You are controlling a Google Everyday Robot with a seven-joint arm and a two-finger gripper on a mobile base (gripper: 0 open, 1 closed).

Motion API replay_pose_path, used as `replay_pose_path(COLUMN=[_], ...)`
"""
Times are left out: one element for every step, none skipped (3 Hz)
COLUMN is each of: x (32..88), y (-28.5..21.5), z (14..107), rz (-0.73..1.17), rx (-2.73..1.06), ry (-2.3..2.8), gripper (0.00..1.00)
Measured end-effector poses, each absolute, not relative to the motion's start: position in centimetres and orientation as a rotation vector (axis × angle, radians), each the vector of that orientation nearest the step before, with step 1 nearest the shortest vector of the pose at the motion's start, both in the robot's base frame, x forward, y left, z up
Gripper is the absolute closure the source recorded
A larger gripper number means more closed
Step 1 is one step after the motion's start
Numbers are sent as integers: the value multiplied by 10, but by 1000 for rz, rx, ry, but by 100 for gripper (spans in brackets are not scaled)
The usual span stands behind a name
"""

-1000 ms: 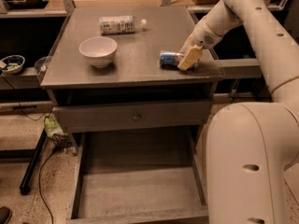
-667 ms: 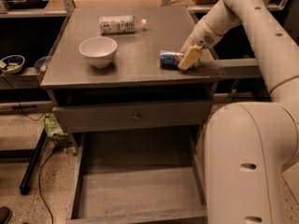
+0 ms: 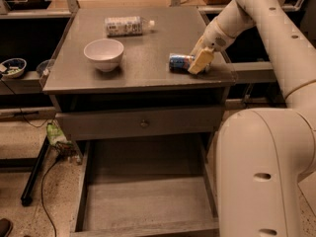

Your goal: Pick redbull can from middle drawer and place on counter

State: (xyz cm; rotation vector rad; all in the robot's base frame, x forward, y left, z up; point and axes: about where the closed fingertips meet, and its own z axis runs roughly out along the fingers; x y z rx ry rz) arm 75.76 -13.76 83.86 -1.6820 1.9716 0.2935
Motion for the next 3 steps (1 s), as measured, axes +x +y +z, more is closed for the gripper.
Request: replay_pose_path(x=[758, 758, 758], y=[-138, -138, -138], z=[839, 839, 839], rz=[293, 294, 294], rx=[-1682, -1682, -1682], ry=[1972, 1972, 1972], gripper=[19, 0, 0])
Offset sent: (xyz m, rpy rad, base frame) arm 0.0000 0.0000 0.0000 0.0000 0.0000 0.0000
